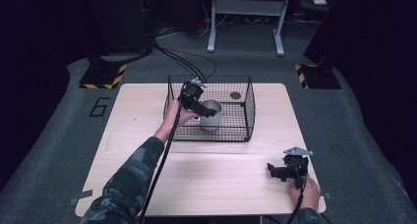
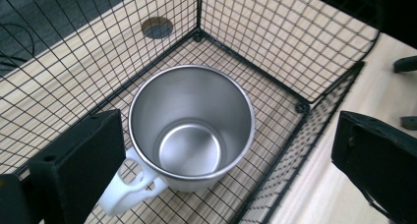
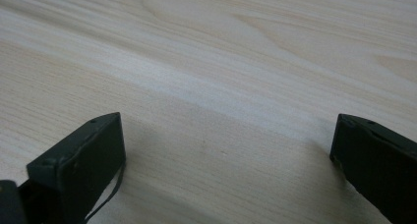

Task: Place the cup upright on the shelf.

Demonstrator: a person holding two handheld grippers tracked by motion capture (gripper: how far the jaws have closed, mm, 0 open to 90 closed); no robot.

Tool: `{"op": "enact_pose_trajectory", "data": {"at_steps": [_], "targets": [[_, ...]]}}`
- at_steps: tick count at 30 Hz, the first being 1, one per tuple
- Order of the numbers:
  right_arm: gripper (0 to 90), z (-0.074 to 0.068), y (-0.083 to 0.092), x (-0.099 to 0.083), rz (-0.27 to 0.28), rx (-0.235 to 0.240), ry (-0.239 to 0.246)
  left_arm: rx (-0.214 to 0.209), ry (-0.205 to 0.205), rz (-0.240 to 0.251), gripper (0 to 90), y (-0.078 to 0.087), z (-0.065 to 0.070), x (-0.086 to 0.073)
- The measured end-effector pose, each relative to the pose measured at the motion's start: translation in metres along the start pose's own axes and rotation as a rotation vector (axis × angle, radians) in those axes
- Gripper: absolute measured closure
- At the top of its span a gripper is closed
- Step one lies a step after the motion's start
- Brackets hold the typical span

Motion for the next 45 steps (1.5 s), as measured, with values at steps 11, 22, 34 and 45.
{"op": "enact_pose_trajectory", "data": {"at_steps": [11, 22, 34, 45], "targets": [[0.0, 0.0, 0.0, 0.0, 0.003, -0.003, -0.004, 0.033, -0.091, 0.031, 0.0, 0.044, 0.028, -0.003], [0.0, 0.0, 0.0, 0.0, 0.007, -0.004, -0.004, 0.073, -0.132, 0.047, 0.0, 0.085, 0.052, -0.037], [0.0, 0.0, 0.0, 0.0, 0.007, -0.004, -0.004, 0.102, -0.086, 0.025, 0.0, 0.104, 0.063, -0.103], [0.0, 0.0, 0.0, 0.0, 0.006, -0.004, -0.005, 0.149, 0.004, -0.032, 0.1, 0.099, 0.063, -0.177]]}}
Point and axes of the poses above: each handheld gripper's, and its own axes: y roughly backward along the jaws, x roughly out of its top, z roughly to its right, the point moved 3 cm from there along -y, roughly forward along the jaws, and after that the axes turned 8 degrees about -y, right-handed, at the moved point
